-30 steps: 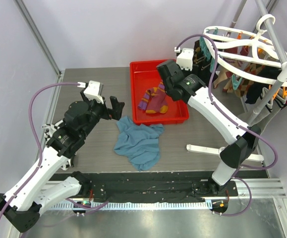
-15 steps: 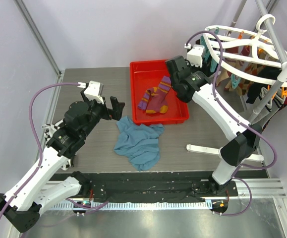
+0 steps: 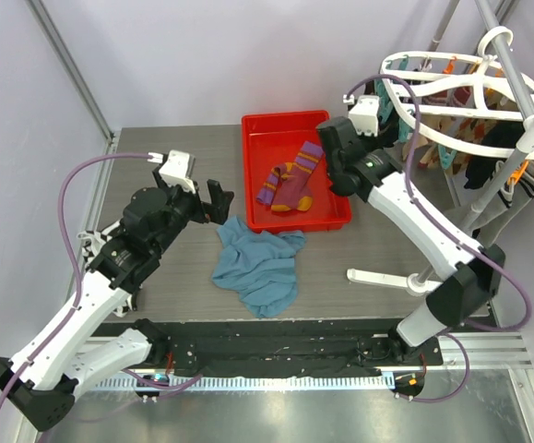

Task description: Remove the socks clipped to the hanger

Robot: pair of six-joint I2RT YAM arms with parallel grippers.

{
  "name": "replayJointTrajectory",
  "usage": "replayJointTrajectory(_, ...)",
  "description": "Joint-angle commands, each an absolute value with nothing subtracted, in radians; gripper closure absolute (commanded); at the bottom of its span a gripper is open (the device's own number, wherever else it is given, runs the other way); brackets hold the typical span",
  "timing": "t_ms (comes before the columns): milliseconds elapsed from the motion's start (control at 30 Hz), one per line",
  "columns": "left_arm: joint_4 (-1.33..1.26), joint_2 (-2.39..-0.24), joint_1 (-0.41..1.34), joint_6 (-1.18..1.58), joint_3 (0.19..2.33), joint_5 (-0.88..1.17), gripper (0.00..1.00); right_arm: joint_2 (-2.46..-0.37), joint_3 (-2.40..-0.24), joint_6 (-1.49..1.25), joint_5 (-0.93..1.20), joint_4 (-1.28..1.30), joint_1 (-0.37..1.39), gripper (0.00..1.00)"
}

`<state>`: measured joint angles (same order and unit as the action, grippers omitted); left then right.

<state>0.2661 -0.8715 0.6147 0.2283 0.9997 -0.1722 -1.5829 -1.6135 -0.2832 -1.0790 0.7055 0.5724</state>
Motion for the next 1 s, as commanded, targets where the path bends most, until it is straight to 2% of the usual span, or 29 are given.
replayJointTrajectory(0,0.222,-0.894,0.617,0.238,1.020,-0.135,0.00,-1.401,-1.557,-0.219,-0.927,0.617,0.575,0.99)
replayJointTrajectory(333,0.262,-1.014,0.617,0.324,1.193,0.026,0.00,-1.204,-1.433,-0.206,-0.730,0.595,0.574,0.99)
replayJointTrajectory(700,0.222,-1.313,0.618,0.472,1.555,0.199,0.01,-1.042,-1.258,-0.167,-0.620,0.473,0.537,0.99)
replayJointTrajectory(967,0.104,-1.473,0.623,0.584,1.680,0.320,0.03,-0.962,-1.192,-0.150,-0.548,0.417,0.482,0.99)
